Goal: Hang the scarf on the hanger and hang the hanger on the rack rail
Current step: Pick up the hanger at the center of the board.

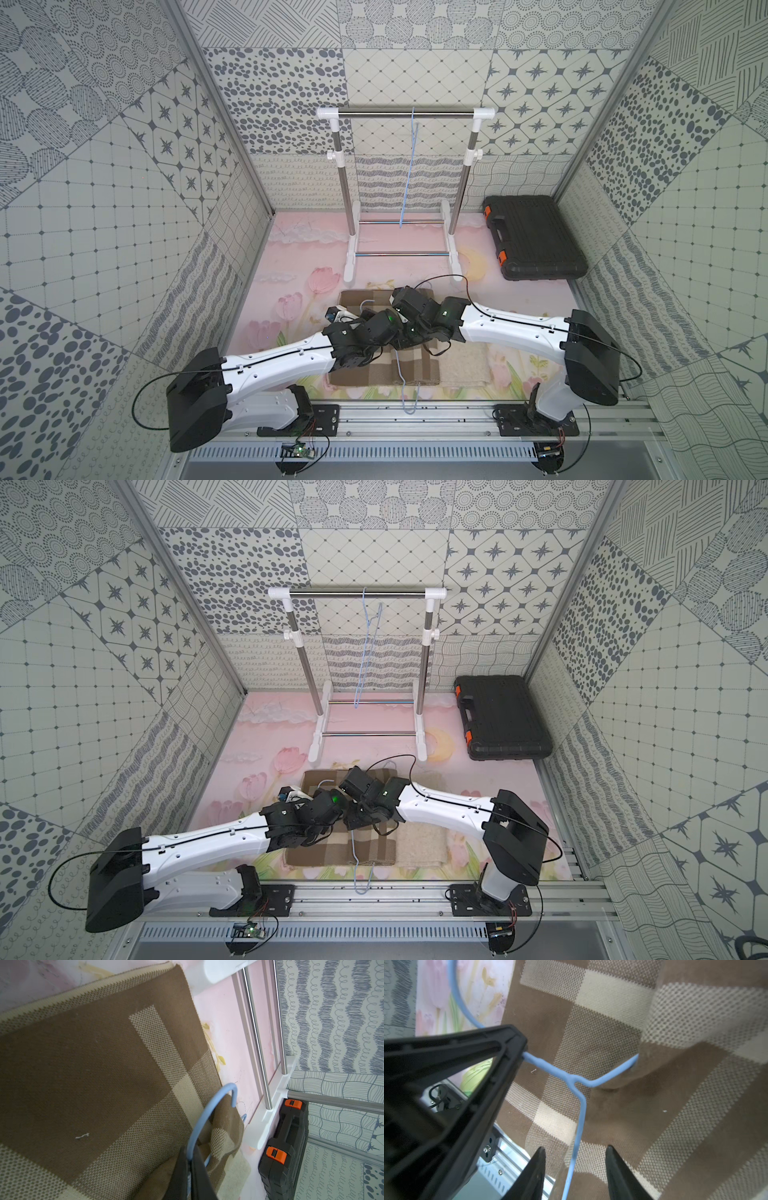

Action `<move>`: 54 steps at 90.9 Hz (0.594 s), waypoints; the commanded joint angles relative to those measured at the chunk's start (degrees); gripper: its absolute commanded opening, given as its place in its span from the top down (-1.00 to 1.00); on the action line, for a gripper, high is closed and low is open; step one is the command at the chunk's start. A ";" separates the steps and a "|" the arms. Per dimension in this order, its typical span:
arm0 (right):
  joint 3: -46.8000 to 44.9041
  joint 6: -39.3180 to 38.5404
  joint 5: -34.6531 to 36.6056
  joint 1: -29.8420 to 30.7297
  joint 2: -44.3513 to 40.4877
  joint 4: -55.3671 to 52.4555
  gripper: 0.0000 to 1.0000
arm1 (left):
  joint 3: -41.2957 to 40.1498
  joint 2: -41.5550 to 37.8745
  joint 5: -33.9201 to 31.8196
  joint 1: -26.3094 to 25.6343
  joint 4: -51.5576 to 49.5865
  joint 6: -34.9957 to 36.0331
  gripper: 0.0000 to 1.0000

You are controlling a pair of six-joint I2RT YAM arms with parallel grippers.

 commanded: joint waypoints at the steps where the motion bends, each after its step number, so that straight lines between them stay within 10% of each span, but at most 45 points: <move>1: 1.26 -1.07 2.52 0.39 1.80 0.72 0.06 | 0.68 -0.37 -1.24 -0.23 1.35 1.55 1.00; 37: 1.01 -0.49 2.06 0.29 3.76 3.51 1.00 | -0.39 -1.68 -1.15 -0.22 3.41 3.13 1.00; 47: -1.89 0.41 0.70 -0.72 2.30 5.61 1.00 | -2.49 -2.67 -0.89 -0.23 7.57 6.21 1.00; 54: -4.91 0.12 -0.12 -1.45 0.56 8.60 1.00 | -5.53 -4.83 -0.71 -0.23 13.32 10.55 0.52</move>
